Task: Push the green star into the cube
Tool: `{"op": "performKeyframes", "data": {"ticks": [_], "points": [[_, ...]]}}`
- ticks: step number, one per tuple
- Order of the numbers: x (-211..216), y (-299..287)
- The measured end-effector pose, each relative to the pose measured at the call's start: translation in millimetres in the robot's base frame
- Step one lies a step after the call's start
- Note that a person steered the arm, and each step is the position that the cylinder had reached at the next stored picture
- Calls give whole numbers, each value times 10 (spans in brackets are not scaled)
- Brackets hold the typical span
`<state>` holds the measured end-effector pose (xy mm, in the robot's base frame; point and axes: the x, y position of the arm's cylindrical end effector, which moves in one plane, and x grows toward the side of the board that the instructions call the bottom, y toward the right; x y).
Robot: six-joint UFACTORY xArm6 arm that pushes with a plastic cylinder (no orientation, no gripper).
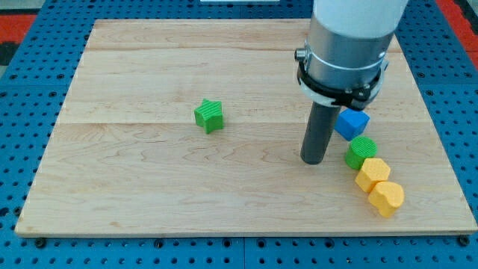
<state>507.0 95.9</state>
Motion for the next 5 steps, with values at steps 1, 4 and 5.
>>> {"op": "performKeyframes", "data": {"ticks": [1, 4, 5], "points": [[0, -1097], [-982, -2275], [-1078, -1725]]}}
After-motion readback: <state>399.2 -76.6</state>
